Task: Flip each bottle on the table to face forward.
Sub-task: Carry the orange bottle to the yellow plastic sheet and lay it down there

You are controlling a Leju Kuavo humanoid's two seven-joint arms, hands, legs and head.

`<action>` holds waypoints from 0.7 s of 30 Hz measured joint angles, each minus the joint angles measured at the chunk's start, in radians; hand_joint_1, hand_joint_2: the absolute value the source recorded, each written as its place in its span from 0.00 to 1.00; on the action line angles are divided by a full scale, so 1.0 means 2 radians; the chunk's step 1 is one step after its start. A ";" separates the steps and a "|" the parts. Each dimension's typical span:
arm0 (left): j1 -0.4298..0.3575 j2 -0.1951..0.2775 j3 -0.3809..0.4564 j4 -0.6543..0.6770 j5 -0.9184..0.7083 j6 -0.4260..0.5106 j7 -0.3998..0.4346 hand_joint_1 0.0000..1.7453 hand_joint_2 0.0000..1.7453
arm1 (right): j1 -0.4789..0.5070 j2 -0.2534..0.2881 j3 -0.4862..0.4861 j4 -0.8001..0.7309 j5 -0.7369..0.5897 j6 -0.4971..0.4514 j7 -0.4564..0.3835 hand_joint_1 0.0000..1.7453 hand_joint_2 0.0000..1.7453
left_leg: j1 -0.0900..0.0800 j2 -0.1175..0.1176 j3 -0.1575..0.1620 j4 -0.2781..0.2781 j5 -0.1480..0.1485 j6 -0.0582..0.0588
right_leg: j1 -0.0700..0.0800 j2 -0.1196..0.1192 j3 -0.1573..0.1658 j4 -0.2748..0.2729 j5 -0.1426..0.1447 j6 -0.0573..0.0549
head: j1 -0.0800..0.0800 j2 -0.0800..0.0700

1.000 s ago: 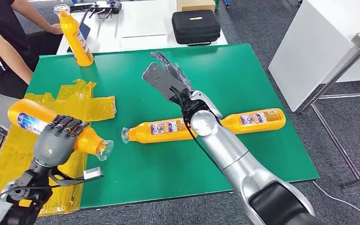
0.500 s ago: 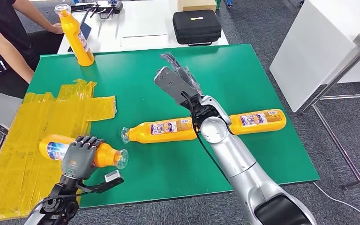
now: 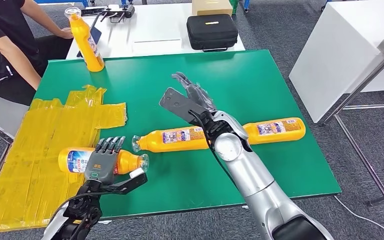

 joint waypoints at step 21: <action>0.059 -0.008 0.088 -0.229 0.103 -0.208 -0.051 0.00 0.00 | -0.049 0.033 0.030 0.216 0.244 0.081 0.010 0.00 1.00 | 0.000 0.000 -0.002 0.000 0.001 0.001 | 0.000 -0.001 -0.002 0.000 0.000 0.000 | 0.000 0.000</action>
